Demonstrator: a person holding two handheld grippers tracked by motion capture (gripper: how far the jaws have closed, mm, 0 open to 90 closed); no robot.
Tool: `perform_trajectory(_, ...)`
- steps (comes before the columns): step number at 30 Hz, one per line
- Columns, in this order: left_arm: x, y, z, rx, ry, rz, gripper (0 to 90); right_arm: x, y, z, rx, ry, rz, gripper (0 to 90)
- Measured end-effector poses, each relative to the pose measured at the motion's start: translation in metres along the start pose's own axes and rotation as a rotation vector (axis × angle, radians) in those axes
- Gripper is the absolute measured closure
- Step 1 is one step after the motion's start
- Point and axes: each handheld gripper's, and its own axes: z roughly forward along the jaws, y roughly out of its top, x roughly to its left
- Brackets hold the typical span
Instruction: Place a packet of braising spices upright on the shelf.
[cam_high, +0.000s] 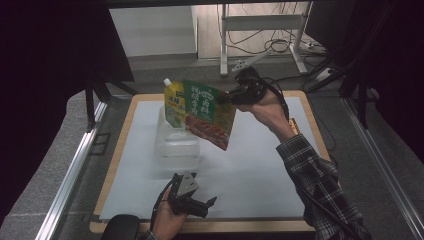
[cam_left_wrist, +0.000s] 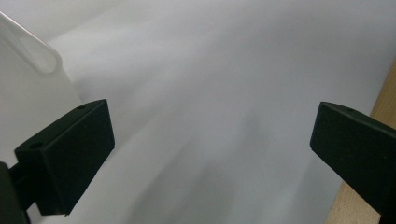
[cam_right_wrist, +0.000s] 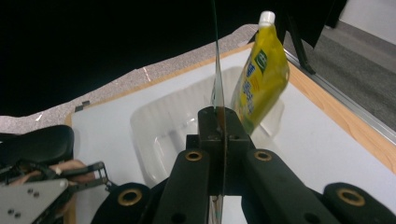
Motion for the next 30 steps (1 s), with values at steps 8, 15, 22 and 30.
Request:
perform_trajectory(8,-0.001,0.0,0.0,-0.006,-0.004,0.007,0.0,0.001,0.017,0.018,-0.001,0.012,-0.023,89.4)
perform_trajectory(15,-0.003,0.001,0.001,-0.003,-0.011,0.027,0.0,0.0,0.025,0.037,-0.003,0.027,-0.032,89.4)
perform_trajectory(22,-0.004,0.001,0.001,-0.003,-0.008,0.03,0.0,-0.001,0.034,0.058,-0.003,0.042,-0.044,89.4)
perform_trajectory(30,-0.002,0.0,-0.001,-0.015,-0.007,0.023,0.0,-0.005,0.04,0.079,-0.007,0.072,-0.057,89.4)
